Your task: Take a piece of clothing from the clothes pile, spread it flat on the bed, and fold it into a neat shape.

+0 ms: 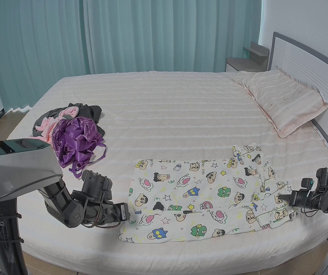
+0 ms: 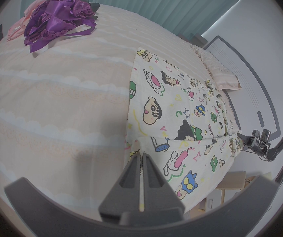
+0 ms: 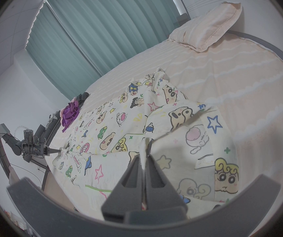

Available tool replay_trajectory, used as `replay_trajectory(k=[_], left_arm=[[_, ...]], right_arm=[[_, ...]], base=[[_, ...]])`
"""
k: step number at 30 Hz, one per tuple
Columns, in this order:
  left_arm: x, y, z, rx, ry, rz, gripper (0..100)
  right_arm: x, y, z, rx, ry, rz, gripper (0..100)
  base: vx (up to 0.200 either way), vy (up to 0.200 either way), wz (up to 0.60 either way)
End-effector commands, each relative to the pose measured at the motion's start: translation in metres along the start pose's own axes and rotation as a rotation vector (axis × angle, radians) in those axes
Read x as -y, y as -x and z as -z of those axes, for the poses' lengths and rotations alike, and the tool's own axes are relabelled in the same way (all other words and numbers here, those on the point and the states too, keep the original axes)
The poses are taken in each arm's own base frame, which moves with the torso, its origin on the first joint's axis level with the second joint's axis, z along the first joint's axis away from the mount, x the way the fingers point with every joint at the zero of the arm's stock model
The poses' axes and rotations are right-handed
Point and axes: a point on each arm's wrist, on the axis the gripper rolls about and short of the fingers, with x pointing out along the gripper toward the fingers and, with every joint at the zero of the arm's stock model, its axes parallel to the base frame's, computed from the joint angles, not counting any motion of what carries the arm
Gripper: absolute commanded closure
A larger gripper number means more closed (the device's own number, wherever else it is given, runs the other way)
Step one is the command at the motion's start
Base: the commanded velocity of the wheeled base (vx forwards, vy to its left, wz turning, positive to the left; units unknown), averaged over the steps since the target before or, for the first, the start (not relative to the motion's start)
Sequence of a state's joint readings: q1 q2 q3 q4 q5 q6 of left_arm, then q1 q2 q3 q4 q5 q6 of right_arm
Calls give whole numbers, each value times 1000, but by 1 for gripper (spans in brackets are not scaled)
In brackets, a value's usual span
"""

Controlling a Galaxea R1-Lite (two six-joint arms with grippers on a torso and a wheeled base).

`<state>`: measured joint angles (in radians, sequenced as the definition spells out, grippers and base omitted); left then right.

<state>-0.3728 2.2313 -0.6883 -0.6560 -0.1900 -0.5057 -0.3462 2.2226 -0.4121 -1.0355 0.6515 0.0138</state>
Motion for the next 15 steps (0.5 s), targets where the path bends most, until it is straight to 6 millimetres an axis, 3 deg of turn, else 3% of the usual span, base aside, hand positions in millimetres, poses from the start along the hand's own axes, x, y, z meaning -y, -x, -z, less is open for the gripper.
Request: replay_trajectory(k=[1, 15], left_arm=[[-2, 0, -1, 2, 5, -5, 100], [-6, 1, -5, 17, 15, -8, 100]], right_arm=[[0, -2, -3, 5, 9, -3, 100], [4, -14, -5, 5, 18, 7, 100]], base=[[0, 0, 0], [0, 0, 0]])
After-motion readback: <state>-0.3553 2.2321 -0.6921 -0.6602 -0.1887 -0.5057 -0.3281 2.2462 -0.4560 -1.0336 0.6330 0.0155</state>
